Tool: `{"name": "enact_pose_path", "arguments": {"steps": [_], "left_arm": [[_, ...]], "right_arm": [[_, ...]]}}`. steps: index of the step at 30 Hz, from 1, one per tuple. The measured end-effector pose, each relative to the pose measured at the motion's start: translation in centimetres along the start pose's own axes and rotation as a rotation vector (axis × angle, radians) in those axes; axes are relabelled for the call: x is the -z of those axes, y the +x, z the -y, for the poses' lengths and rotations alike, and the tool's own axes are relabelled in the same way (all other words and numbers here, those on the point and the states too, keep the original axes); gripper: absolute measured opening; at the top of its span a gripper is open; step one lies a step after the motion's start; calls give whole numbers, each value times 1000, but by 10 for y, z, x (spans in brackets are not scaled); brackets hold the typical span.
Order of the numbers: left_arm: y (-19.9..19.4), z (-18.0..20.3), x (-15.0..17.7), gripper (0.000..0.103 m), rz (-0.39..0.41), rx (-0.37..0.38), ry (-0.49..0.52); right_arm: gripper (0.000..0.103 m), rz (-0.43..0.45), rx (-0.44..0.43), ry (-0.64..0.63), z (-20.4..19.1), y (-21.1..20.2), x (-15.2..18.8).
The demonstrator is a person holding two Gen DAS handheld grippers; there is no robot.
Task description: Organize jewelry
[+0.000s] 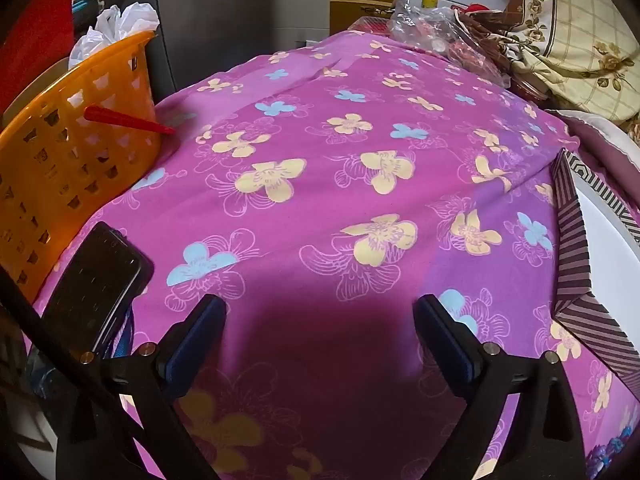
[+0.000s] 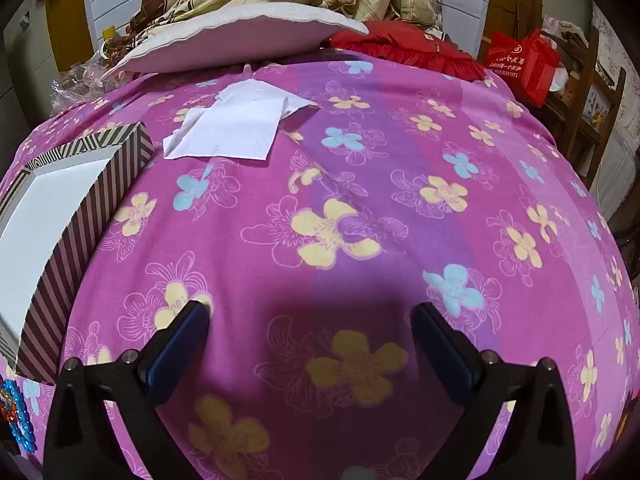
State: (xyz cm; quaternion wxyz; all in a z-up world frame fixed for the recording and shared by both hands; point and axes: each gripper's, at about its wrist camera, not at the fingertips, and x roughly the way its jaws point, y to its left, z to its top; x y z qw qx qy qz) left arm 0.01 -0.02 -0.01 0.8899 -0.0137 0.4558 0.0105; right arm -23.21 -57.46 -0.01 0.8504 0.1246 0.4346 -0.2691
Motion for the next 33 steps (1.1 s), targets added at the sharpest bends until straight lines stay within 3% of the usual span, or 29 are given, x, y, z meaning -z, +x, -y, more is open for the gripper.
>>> {"name": "enact_pose_path", "arguments": {"steps": [6, 10, 15, 20, 26, 29, 33], "left_arm": [[-6, 0, 7, 88, -18, 0, 2], [-19, 0, 21, 70, -37, -3, 29], [-66, 6, 44, 67, 23, 22, 70], [-108, 14, 56, 67, 78, 68, 101], [-148, 34, 71, 67, 130, 120, 127], [-165, 44, 79, 67, 158, 133, 145], [-185, 57, 90, 67, 175, 161, 175]], "right_arm": [[103, 0, 7, 10, -1, 0, 0], [103, -3, 15, 23, -1, 3, -2], [103, -133, -78, -43, -14, -14, 6], [102, -87, -180, -35, -35, -69, 59], [102, 72, -258, -96, -79, -152, 93], [102, 73, -322, -85, -96, -173, 100], [102, 74, -326, -80, -123, -191, 110]]}}
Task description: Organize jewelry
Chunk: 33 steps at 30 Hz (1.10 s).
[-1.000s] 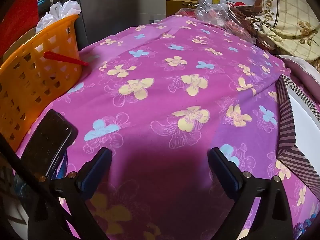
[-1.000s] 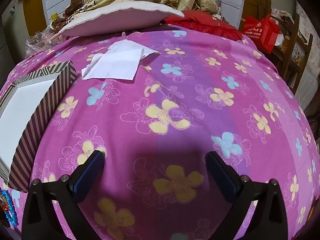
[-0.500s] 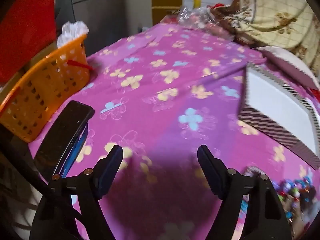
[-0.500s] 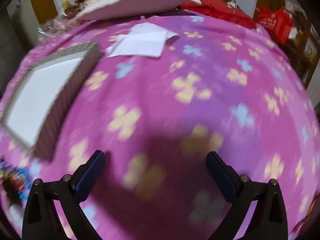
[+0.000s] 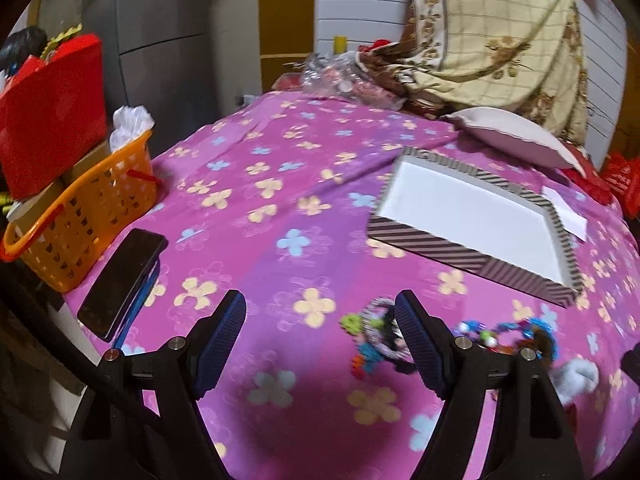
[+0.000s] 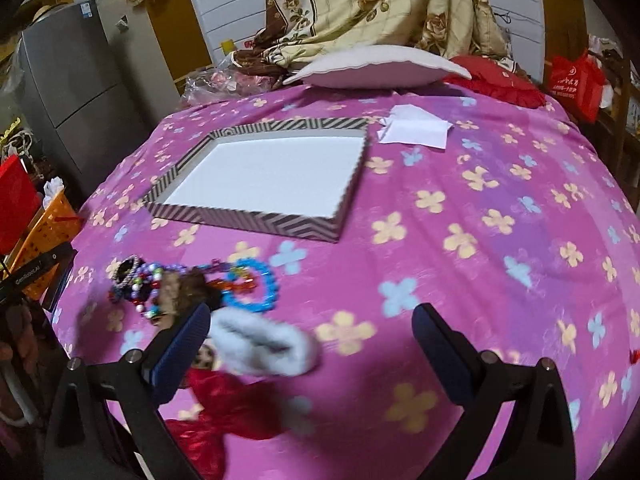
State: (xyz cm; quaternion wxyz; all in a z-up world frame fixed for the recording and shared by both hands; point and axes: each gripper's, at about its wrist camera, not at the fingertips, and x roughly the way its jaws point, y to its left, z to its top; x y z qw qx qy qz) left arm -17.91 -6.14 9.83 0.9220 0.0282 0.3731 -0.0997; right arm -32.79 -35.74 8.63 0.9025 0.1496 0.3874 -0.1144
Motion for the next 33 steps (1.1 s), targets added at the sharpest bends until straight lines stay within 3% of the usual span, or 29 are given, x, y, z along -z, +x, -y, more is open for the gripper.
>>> {"name": "enact_pose_path", "arguments": {"steps": [4, 11, 33], "left_arm": [[-11, 12, 7, 67, -3, 22, 17], [-22, 27, 16, 67, -12, 47, 31], [-26, 42, 23, 66, -49, 83, 44]], "right_arm": [[102, 1, -29, -13, -26, -1, 6], [102, 23, 13, -68, -56, -12, 6], [102, 18, 108, -72, -61, -10, 5]]}}
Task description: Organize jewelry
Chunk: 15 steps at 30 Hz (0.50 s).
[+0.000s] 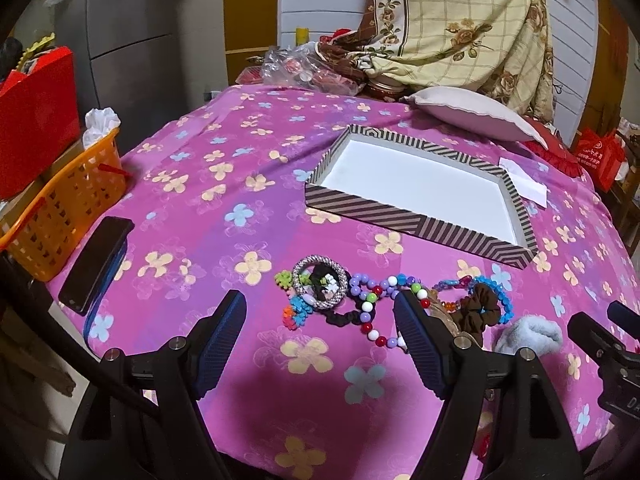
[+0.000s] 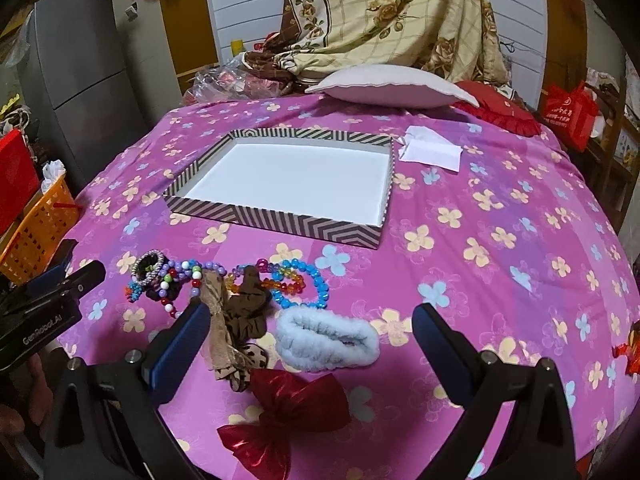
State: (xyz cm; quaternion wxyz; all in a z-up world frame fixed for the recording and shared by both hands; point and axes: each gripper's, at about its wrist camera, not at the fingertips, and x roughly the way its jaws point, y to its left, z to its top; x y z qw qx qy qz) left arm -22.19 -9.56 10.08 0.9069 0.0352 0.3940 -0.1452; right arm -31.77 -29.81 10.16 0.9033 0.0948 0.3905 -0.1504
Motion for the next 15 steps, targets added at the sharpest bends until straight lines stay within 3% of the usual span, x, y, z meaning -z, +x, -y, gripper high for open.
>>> {"name": "enact_pose_path", "arguments": {"steps": [15], "left_arm": [[10, 0, 7, 66, -29, 3, -10]], "right_arm": [[102, 16, -54, 38, 0, 2, 2]]}}
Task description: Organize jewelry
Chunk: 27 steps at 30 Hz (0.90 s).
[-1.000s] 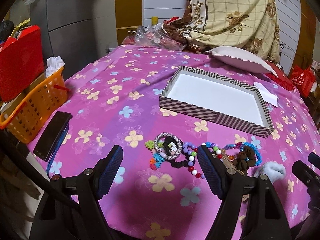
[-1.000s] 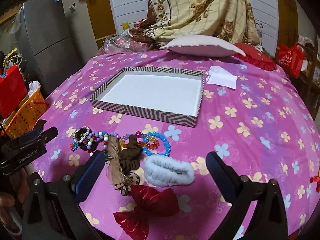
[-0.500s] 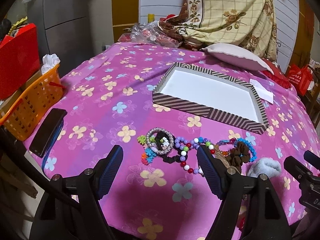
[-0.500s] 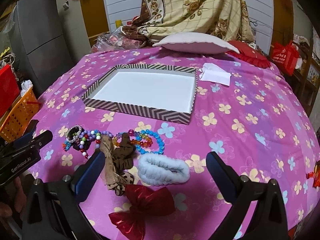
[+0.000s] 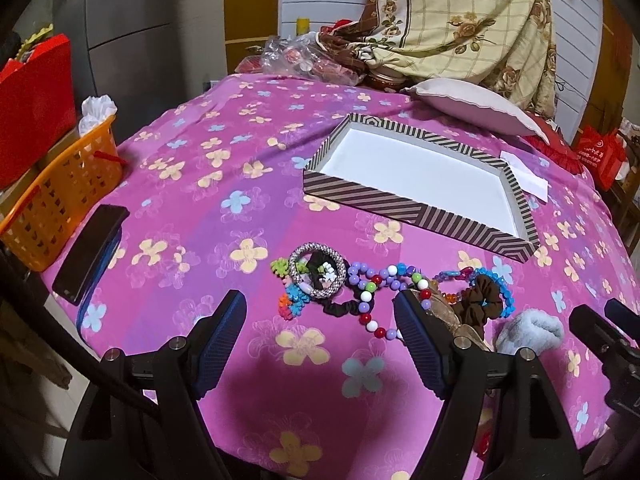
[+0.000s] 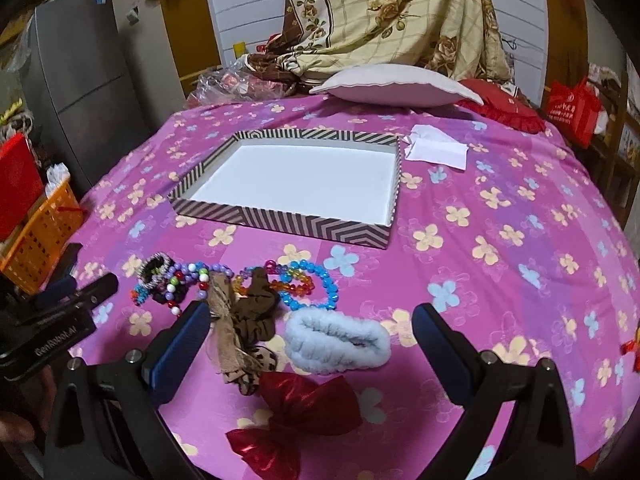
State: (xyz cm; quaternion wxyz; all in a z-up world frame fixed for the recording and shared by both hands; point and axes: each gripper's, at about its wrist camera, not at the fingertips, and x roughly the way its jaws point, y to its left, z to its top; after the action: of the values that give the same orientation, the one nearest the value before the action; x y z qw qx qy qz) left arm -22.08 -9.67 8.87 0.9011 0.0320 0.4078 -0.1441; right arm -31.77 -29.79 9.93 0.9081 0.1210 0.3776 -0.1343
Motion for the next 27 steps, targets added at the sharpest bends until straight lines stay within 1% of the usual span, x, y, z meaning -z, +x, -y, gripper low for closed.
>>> {"name": "enact_pose_path", "arguments": {"steps": [6, 12, 22, 27], "left_arm": [[0, 1, 2, 66, -3, 5, 3], [0, 4, 3, 66, -6, 8, 9], [3, 7, 7, 66, -14, 1, 23], [3, 7, 7, 66, -16, 2, 22]], "right_arm": [[102, 18, -5, -20, -4, 0, 1], [102, 24, 11, -42, -8, -1, 0], [102, 2, 25, -69, -7, 2, 3], [102, -14, 12, -62, -7, 4, 4]]}}
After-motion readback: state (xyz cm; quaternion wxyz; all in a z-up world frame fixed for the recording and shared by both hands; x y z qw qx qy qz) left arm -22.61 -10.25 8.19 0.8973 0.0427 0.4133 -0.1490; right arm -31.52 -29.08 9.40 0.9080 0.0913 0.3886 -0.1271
